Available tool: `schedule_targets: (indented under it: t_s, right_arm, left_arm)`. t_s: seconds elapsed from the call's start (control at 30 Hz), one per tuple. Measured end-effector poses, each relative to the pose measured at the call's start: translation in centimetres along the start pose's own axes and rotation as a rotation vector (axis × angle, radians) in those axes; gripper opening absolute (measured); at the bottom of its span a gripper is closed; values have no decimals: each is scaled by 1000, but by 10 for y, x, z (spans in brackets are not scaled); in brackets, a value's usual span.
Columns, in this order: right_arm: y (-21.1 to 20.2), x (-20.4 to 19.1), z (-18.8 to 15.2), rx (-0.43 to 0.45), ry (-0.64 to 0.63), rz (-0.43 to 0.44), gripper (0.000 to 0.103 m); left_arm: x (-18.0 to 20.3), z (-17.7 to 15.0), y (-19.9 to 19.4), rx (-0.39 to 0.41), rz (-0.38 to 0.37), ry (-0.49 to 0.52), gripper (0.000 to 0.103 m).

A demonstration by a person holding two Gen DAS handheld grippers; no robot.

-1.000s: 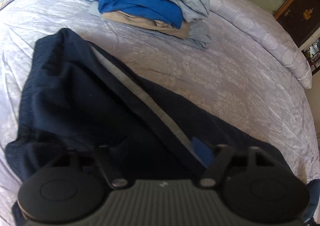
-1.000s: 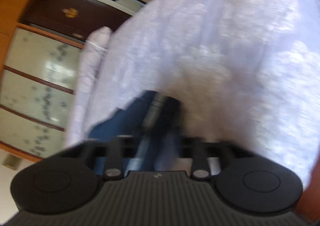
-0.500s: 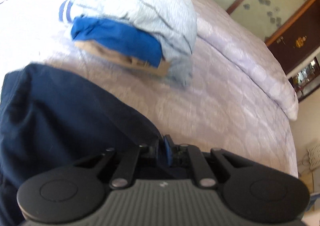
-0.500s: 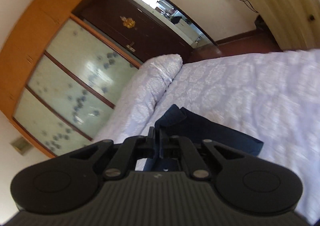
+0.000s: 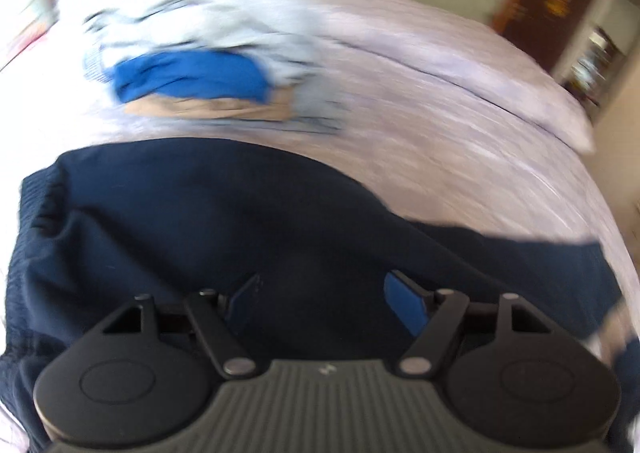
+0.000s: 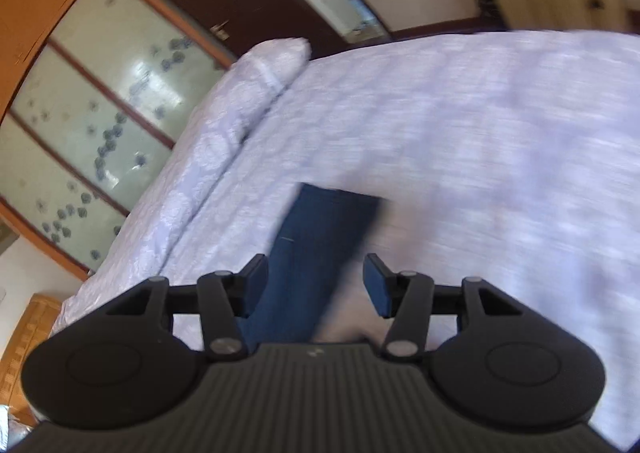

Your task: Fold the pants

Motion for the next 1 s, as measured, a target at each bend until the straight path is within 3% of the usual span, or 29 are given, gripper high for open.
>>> schedule_targets:
  t_s: [0.1, 0.23, 0.3, 0.33, 0.37, 0.4, 0.43, 0.47, 0.53, 0.67, 0.73, 0.77, 0.8, 0.83, 0.87, 0.93, 1.0]
  right_arm:
    - [-35, 42, -16, -2, 68, -39, 56]
    - [-53, 69, -56, -83, 197, -28, 56]
    - [-50, 68, -72, -118, 205, -32, 56]
    - [-47, 63, -74, -112, 201, -24, 55]
    - [-45, 58, -74, -117, 200, -7, 33]
    - [-41, 50, -73, -140, 205, 20, 7]
    - [-40, 44, -70, -149, 209, 24, 5]
    - [-46, 40, -63, -115, 192, 9, 5]
    - [-75, 29, -36, 20, 148, 36, 5]
    - [-154, 37, 16, 302, 78, -24, 5]
    - [-174, 52, 24, 340, 15, -143, 8]
    - [-177, 61, 25, 345, -38, -243, 18]
    - [-179, 73, 25, 364, -96, -392, 43]
    - [-185, 85, 27, 403, -119, -532, 53]
    - [-193, 95, 28, 451, -88, -597, 55]
    - [-198, 104, 27, 478, 47, -527, 54]
    - [-188, 89, 21, 471, 58, -467, 53]
  left_arm:
    - [45, -17, -1, -19, -50, 154, 73]
    - [88, -45, 20, -60, -21, 327, 75]
    - [96, -58, 37, -83, 36, 389, 70]
    - [101, -68, 44, -108, 64, 412, 57]
    - [102, -76, 52, -144, 83, 430, 45]
    - [102, -81, 58, -155, 130, 457, 42]
    - [106, -86, 57, -136, 162, 499, 35]
    - [107, -87, 55, -121, 178, 533, 28]
    - [106, -89, 47, -124, 192, 554, 23]
    - [106, -90, 25, -103, 157, 559, 21]
    - [102, -92, 18, -94, 142, 558, 21]
    - [104, -92, 19, -91, 138, 558, 21]
    - [102, -94, 15, -86, 133, 560, 20]
    - [104, -93, 14, -77, 130, 565, 20]
    - [102, -96, 10, -72, 129, 573, 20]
    - [102, -102, 1, -70, 121, 593, 20]
    - [100, -109, -9, -61, 105, 622, 20]
Point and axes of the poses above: each gripper's, at about its wrist camera, not at the fingertips, and y roughly the way its jaws point, x to its right, z to its top, the point moved 9 cm from there along y, roughly the way its jaws point, and after that the axes turned 4 degrees about -z, right-handed, at the moved point
